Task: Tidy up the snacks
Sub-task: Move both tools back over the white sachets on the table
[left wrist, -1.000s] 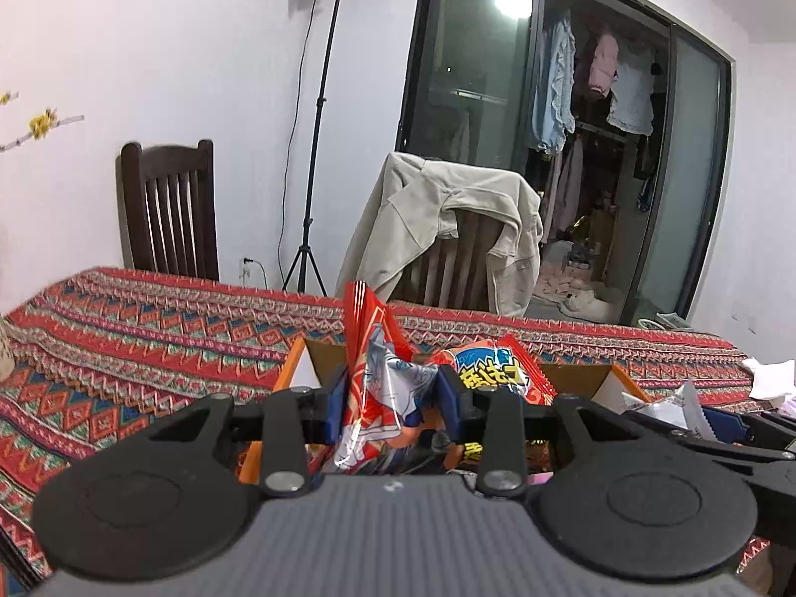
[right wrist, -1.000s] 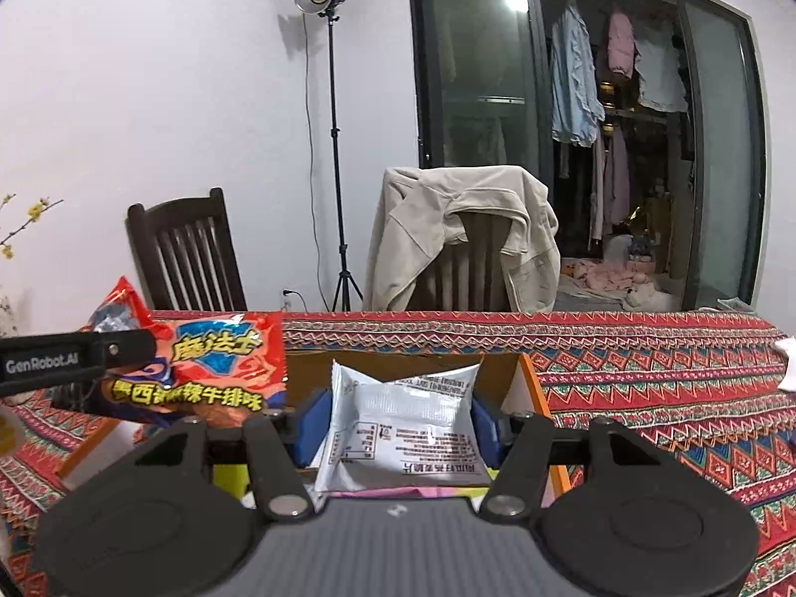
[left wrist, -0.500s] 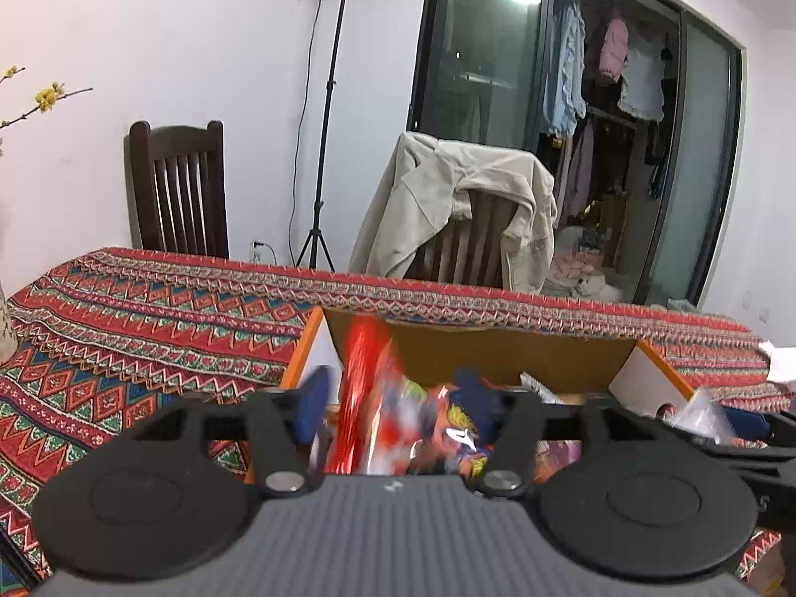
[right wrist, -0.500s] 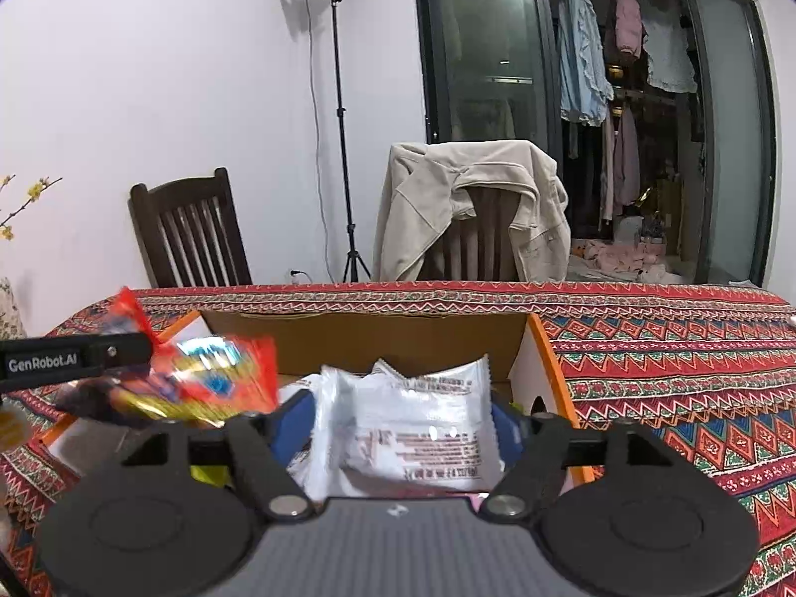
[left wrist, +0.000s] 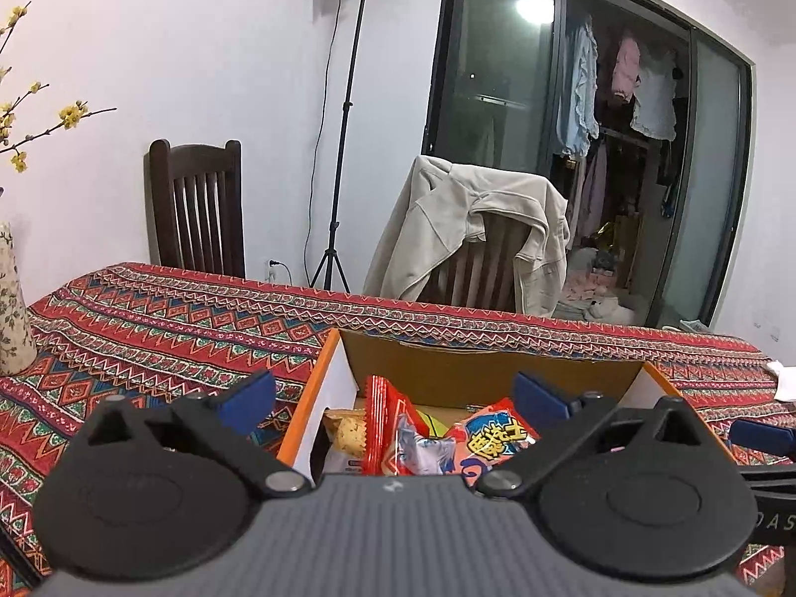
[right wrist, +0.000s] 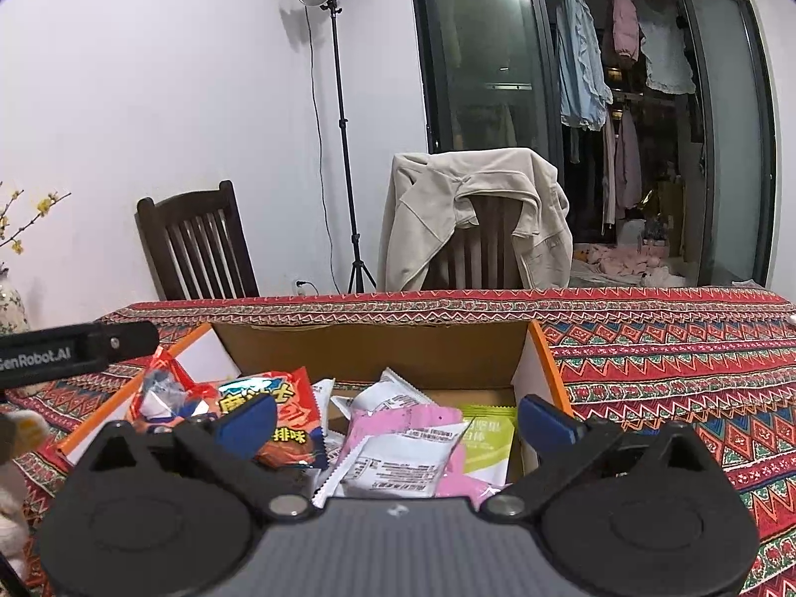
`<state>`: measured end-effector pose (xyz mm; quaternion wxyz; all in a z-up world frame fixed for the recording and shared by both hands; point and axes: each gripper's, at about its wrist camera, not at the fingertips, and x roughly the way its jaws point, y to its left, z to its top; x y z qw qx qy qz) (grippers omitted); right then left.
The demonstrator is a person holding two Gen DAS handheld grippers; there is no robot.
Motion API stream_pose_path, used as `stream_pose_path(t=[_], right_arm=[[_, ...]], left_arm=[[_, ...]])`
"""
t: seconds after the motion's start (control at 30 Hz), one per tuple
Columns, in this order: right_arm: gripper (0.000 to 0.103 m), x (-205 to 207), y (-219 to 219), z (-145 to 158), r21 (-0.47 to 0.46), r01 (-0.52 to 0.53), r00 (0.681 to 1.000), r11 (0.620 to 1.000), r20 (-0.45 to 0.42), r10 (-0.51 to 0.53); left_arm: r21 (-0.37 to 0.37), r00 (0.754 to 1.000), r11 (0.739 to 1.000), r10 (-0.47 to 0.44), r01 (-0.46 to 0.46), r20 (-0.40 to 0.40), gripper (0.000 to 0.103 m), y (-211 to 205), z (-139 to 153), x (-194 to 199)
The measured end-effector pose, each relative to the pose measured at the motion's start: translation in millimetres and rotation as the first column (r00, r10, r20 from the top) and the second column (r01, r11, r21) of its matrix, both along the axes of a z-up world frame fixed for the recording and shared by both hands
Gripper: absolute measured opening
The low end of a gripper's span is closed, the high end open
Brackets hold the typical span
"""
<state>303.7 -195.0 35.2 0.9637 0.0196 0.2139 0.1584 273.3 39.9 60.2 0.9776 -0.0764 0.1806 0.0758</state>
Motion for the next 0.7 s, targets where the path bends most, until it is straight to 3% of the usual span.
stream_pose_path(t=[0.37,0.7], right_arm=[[0.103,-29.9,-1.5,32.8,-0.036,-0.006,0.999,0.999,0.041,0.007],[0.103,-75.8,-12.2,33.4,-0.101,-0.02,0.999,0.995,0.026,0.023]], left_arm=[[-0.011,1.0,1.0,-0.016,0.016,0.025,0.103,-4.6,36.8,-26.8],[0.015,0.999,0.999,-0.039,0.039,-0.014,0.103,-0.9,35.6,-63.7]])
